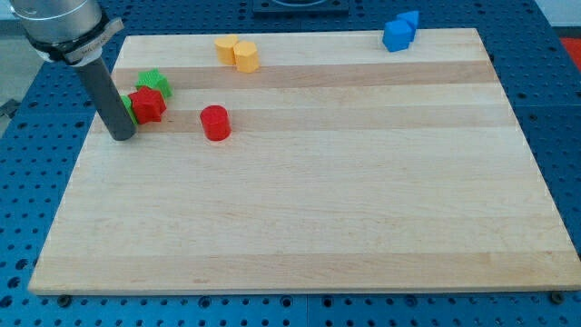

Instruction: Push green circle into green star

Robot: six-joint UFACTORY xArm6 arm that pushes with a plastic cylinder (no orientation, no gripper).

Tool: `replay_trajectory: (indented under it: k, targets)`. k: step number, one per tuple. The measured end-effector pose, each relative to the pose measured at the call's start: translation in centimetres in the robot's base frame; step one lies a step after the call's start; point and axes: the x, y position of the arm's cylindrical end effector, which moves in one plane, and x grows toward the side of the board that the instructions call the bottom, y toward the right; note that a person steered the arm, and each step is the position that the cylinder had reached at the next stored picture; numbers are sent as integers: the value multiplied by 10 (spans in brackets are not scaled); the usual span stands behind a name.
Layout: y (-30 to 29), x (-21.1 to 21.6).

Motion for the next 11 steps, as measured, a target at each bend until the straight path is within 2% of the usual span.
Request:
replay_trajectory:
  k: [1, 2, 4, 5, 6, 7, 8, 11]
  targets:
    - [3, -35]
    - [2, -35]
    - [-29, 40]
    - [-58, 16]
    - [-57, 15]
    - [-54, -8]
    - [-18, -47]
    - [13, -70]
